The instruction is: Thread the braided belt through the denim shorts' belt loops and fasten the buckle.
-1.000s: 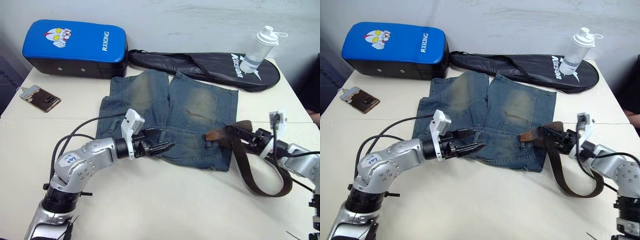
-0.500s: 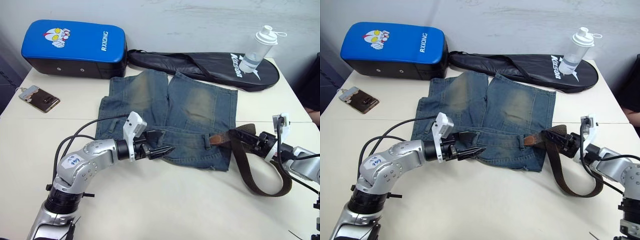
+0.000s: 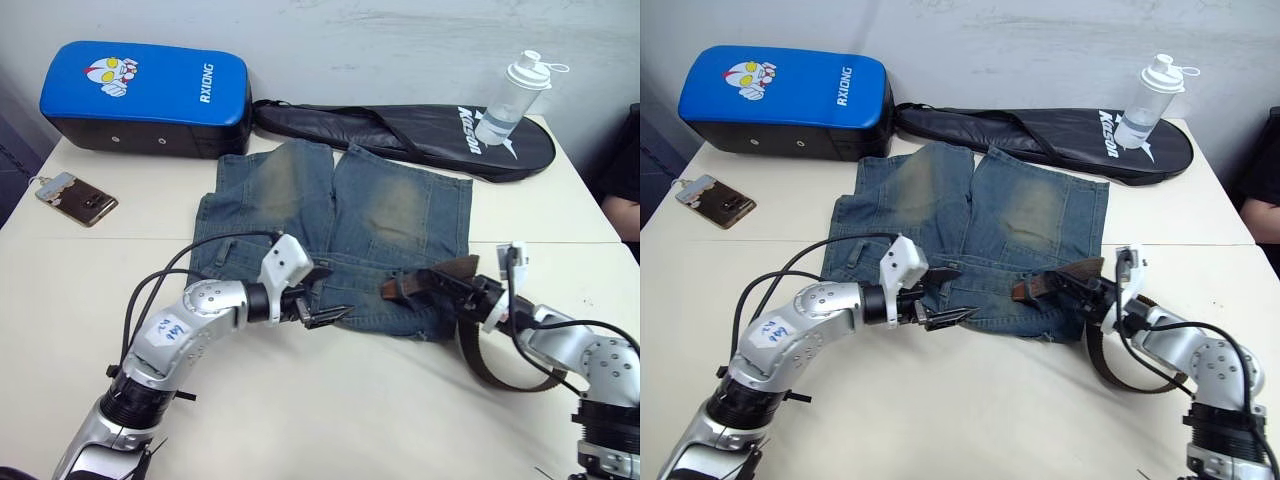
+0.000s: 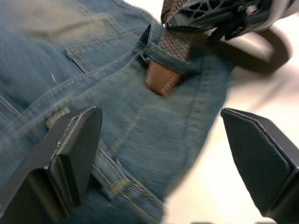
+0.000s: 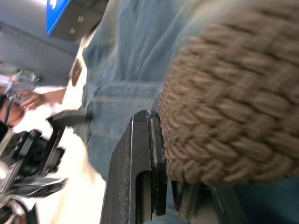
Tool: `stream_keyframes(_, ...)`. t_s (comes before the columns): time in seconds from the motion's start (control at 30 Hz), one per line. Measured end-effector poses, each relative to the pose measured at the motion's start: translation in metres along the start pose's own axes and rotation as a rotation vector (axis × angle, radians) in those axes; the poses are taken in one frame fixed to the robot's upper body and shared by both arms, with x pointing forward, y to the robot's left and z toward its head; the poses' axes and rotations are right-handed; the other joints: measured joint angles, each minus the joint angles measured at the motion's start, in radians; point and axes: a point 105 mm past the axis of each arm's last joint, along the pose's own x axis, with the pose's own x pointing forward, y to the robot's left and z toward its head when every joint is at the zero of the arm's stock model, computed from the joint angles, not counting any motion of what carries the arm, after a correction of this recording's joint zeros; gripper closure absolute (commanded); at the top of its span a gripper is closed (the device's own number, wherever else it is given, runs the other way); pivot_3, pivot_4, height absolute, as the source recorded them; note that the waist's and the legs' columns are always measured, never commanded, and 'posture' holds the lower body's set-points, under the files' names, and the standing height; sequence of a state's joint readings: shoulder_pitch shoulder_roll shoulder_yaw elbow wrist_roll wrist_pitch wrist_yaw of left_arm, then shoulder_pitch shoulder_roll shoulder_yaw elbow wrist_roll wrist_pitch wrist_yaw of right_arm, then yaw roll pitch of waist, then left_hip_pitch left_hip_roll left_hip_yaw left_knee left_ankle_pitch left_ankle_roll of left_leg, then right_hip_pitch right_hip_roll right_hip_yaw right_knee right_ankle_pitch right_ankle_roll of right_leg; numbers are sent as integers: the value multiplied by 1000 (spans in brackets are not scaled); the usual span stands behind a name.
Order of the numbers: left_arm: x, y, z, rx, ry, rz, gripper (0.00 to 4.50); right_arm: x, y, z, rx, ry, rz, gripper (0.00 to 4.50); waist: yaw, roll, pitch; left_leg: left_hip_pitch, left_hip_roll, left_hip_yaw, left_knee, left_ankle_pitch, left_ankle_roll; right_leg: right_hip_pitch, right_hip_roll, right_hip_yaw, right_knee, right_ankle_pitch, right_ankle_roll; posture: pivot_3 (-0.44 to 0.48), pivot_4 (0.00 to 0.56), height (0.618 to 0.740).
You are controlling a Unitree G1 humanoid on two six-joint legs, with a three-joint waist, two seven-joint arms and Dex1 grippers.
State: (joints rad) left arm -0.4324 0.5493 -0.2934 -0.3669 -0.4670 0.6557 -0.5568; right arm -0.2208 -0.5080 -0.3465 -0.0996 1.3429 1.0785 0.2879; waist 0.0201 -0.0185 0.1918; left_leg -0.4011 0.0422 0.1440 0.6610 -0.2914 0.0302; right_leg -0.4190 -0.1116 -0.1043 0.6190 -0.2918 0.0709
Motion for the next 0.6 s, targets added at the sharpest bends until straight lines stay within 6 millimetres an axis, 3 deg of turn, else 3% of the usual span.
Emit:
stream_keyframes(0.13, 14, 5, 7, 181, -13, 18, 54, 11, -1, -9, 2, 1, -17, 4500, -2, 0, 0, -1, 0, 1, 0, 0, 0, -1, 0, 1, 0, 0, 0, 0, 150, 740)
stream_keyframes(0.3, 45, 7, 0, 403, 16, 20, 54, 19, -12, -18, -180, 45, -150, 4500, -8, -1, -2, -1, 0, 1, 1, 0, 1, -2, 0, 1, 2, 0, 0, 0, 150, 740)
stream_keyframes(0.47, 61, 4, -15, 499, 58, 4, 54, 20, -15, -17, -193, 24, -173, 4500, -7, -2, -3, -1, 0, 1, 2, 0, 8, -1, -1, 0, 2, 4, -2, 0, 150, 740)
stream_keyframes(0.6, 69, 4, -16, 585, 80, -6, 54, 21, -15, -17, -185, 12, -180, 4500, -8, -2, -3, -1, 1, 1, 2, 0, 8, -1, -1, 0, 2, 4, -2, 0, 150, 740)
